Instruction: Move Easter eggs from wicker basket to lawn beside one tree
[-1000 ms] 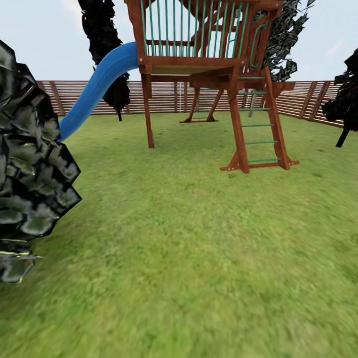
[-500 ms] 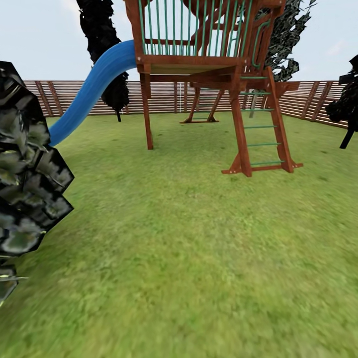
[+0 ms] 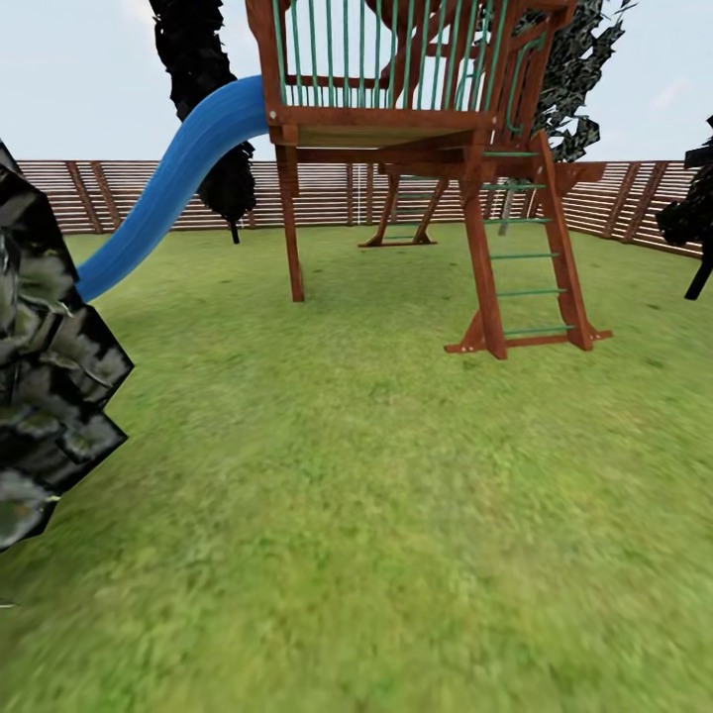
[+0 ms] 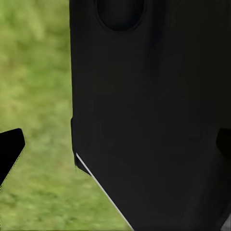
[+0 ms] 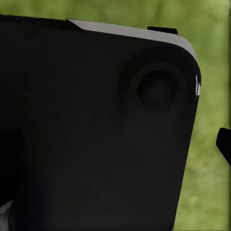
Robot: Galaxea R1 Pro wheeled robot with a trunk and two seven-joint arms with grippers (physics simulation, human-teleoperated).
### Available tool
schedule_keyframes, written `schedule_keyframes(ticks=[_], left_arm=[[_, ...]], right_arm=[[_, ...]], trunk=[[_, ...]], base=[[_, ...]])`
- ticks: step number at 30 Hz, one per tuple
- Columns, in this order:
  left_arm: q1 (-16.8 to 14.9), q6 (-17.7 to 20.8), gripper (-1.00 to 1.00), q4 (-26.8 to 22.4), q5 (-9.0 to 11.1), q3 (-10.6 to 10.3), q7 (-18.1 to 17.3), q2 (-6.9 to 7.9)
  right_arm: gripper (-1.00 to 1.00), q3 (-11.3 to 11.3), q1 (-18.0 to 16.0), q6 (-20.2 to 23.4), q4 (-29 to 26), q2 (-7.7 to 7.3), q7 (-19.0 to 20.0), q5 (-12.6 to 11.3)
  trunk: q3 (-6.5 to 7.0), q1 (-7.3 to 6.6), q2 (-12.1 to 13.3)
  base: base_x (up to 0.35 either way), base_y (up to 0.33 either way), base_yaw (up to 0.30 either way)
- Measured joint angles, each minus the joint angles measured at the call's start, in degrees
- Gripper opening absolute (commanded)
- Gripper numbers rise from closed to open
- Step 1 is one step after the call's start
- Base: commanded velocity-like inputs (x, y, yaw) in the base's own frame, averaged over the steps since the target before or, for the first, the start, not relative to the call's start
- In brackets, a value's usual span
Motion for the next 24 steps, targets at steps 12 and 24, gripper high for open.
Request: schedule_keyframes(ticks=[12, 24], left_arm=[[0.0, 0.0, 1.00, 0.0, 0.0, 0.0, 0.0, 0.00], [0.0, 0.0, 1.00, 0.0, 0.0, 0.0, 0.0, 0.00]], right_arm=[[1.00, 0.0, 0.0, 0.0, 0.1, 0.04, 0.0, 0.0], [1.00, 0.0, 0.0, 0.0, 0.1, 0.04, 0.0, 0.0]], trunk=[[0.00, 0.00, 0.0], [0.00, 0.00, 0.0]], base=[[0.314, 0.000, 0.000], [0.314, 0.000, 0.000]])
